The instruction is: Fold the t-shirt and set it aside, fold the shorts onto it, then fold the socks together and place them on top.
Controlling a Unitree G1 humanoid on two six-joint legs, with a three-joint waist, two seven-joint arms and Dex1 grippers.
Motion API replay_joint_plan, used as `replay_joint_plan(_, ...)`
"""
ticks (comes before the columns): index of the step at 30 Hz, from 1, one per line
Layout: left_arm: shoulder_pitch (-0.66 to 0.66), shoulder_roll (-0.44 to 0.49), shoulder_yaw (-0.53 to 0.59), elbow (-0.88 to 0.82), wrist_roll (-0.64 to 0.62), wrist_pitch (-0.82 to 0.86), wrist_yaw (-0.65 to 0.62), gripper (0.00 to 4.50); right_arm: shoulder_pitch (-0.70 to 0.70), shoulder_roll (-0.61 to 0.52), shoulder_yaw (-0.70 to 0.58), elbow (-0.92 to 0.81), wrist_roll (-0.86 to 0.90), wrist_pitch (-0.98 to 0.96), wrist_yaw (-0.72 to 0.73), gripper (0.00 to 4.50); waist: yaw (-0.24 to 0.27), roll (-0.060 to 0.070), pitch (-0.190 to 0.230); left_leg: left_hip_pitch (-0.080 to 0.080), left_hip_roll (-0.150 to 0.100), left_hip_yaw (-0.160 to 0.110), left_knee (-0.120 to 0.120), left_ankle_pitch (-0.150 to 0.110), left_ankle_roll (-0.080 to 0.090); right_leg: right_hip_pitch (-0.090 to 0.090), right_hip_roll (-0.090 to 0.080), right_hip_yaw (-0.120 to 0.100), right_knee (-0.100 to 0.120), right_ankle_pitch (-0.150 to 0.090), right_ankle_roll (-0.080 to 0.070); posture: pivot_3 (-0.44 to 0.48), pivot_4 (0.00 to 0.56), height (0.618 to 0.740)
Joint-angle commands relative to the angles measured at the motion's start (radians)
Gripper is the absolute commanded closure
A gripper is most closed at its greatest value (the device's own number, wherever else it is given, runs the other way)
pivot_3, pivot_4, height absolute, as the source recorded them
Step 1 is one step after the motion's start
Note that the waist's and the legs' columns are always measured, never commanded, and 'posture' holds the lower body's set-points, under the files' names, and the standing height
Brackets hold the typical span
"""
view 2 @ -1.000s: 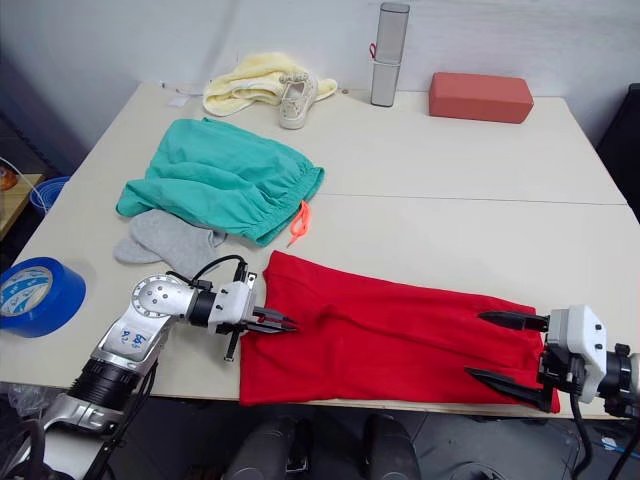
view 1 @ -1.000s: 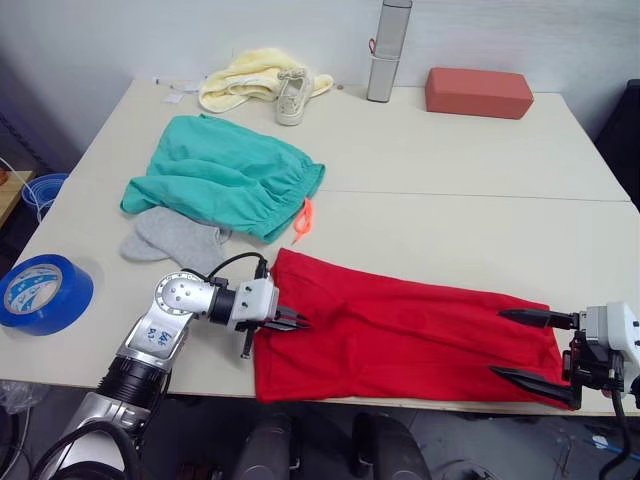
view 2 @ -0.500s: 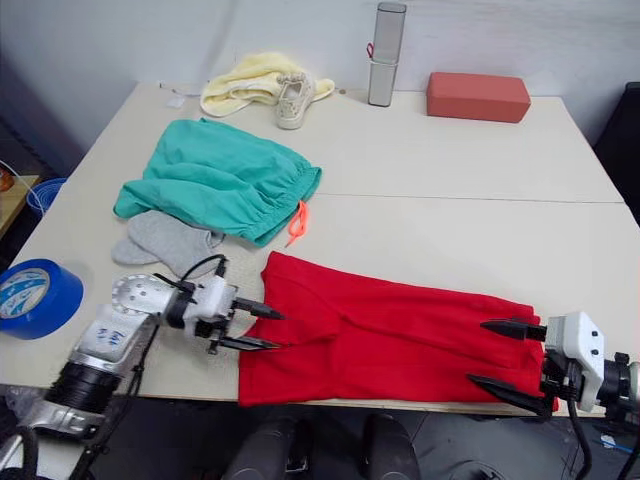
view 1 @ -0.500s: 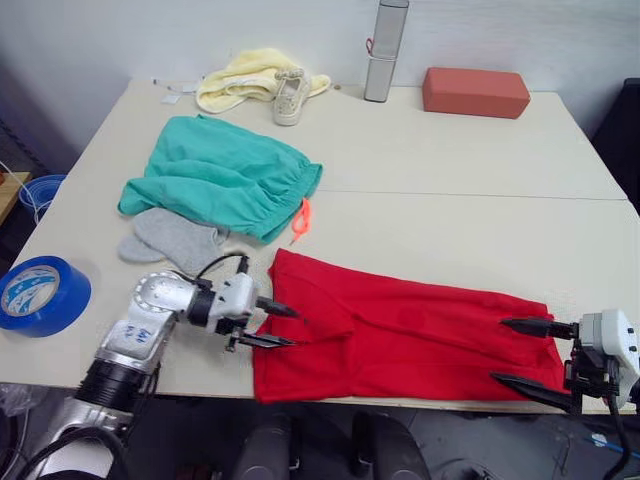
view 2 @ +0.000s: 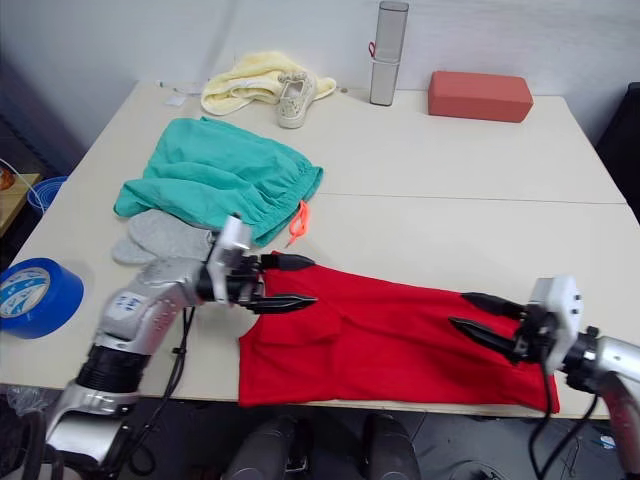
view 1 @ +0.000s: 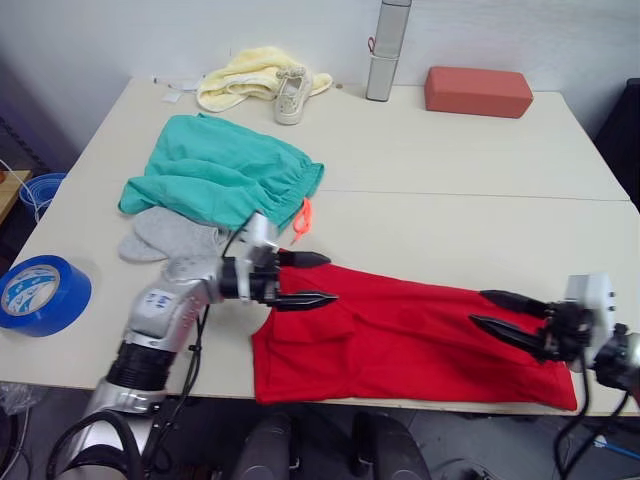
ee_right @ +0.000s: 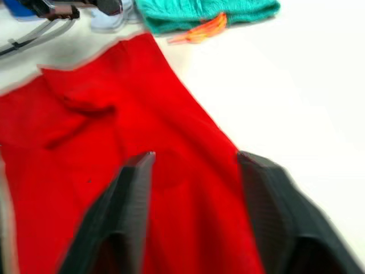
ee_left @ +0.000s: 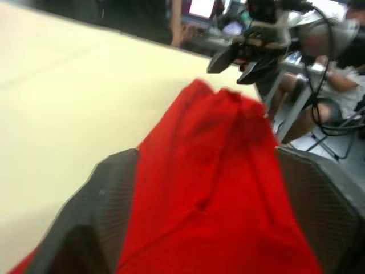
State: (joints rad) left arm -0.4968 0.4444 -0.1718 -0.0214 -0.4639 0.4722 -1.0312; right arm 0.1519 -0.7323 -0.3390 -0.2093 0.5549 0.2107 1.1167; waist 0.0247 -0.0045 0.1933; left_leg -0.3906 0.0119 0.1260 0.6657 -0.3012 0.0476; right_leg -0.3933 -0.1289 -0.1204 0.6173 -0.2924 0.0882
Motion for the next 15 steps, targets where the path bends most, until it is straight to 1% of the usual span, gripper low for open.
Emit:
replay_joint_plan(1, 0.008, -0.027, -0.013, 0.01, 0.081, -0.067, 0.081, 1.67, -0.009, 0.026, 0.042, 0.009, -0.081, -0.111, -0.017, 3.23, -0.001, 0.0, 0.0, 0.0, 0.0, 0.0, 0.0, 0.0, 0.0, 0.0, 0.0, 0.0, 0.0, 0.0, 0.0, 0.0, 0.15, 0.74)
replay_joint_plan(2, 0.014, -0.042, -0.03, 0.026, 0.124, -0.1, 0.113, 2.03, -0.013, 0.046, 0.068, 0.02, -0.117, -0.144, -0.039, 3.61, -0.001, 0.0, 0.0, 0.0, 0.0, 0.0, 0.0, 0.0, 0.0, 0.0, 0.0, 0.0, 0.0, 0.0, 0.0, 0.0, 0.15, 0.74)
replay_joint_plan(3, 0.024, -0.053, -0.044, 0.042, 0.162, -0.137, 0.139, 2.26, -0.015, 0.06, 0.083, 0.029, -0.147, -0.163, -0.064, 3.86, -0.001, 0.0, 0.0, 0.001, 0.0, 0.0, 0.001, 0.0, 0.0, 0.0, 0.0, 0.001, 0.001, 0.0, 0.0, 0.0, 0.15, 0.74)
replay_joint_plan(5, 0.038, -0.069, -0.058, 0.064, 0.206, -0.178, 0.168, 2.94, -0.023, 0.078, 0.102, 0.049, -0.194, -0.203, -0.097, 4.5, -0.001, 0.0, 0.0, 0.002, 0.0, 0.0, 0.001, 0.0, 0.0, 0.001, -0.001, 0.001, 0.001, 0.0, 0.0, 0.0, 0.15, 0.74)
replay_joint_plan(7, 0.055, -0.102, -0.04, 0.086, 0.236, -0.191, 0.245, 3.59, -0.055, 0.107, 0.107, 0.112, -0.261, -0.24, -0.184, 4.5, -0.001, 0.0, 0.0, 0.002, 0.0, 0.0, 0.001, 0.0, 0.0, 0.0, -0.001, 0.001, 0.001, 0.0, 0.0, 0.0, 0.15, 0.74)
replay_joint_plan(9, 0.07, -0.121, -0.013, 0.096, 0.252, -0.177, 0.308, 4.23, -0.077, 0.104, 0.111, 0.179, -0.308, -0.258, -0.228, 4.5, -0.001, 0.0, 0.0, 0.001, 0.0, 0.0, 0.001, 0.0, 0.0, 0.0, -0.001, 0.001, 0.001, 0.0, 0.0, 0.0, 0.15, 0.74)
replay_joint_plan(10, 0.079, -0.116, -0.006, 0.098, 0.267, -0.169, 0.329, 4.48, -0.083, 0.1, 0.103, 0.211, -0.32, -0.274, -0.243, 4.5, -0.001, 0.0, 0.0, 0.001, 0.0, 0.0, 0.001, 0.0, 0.0, 0.0, -0.002, 0.001, 0.002, 0.0, 0.0, 0.0, 0.15, 0.74)
replay_joint_plan(15, 0.097, -0.08, -0.001, 0.126, 0.315, -0.127, 0.37, 4.48, -0.075, 0.074, 0.063, 0.281, -0.321, -0.302, -0.27, 4.5, 0.0, 0.0, 0.0, 0.001, 0.0, 0.0, 0.0, 0.0, 0.0, 0.0, -0.002, 0.0, 0.002, 0.0, -0.001, 0.0, 0.15, 0.74)
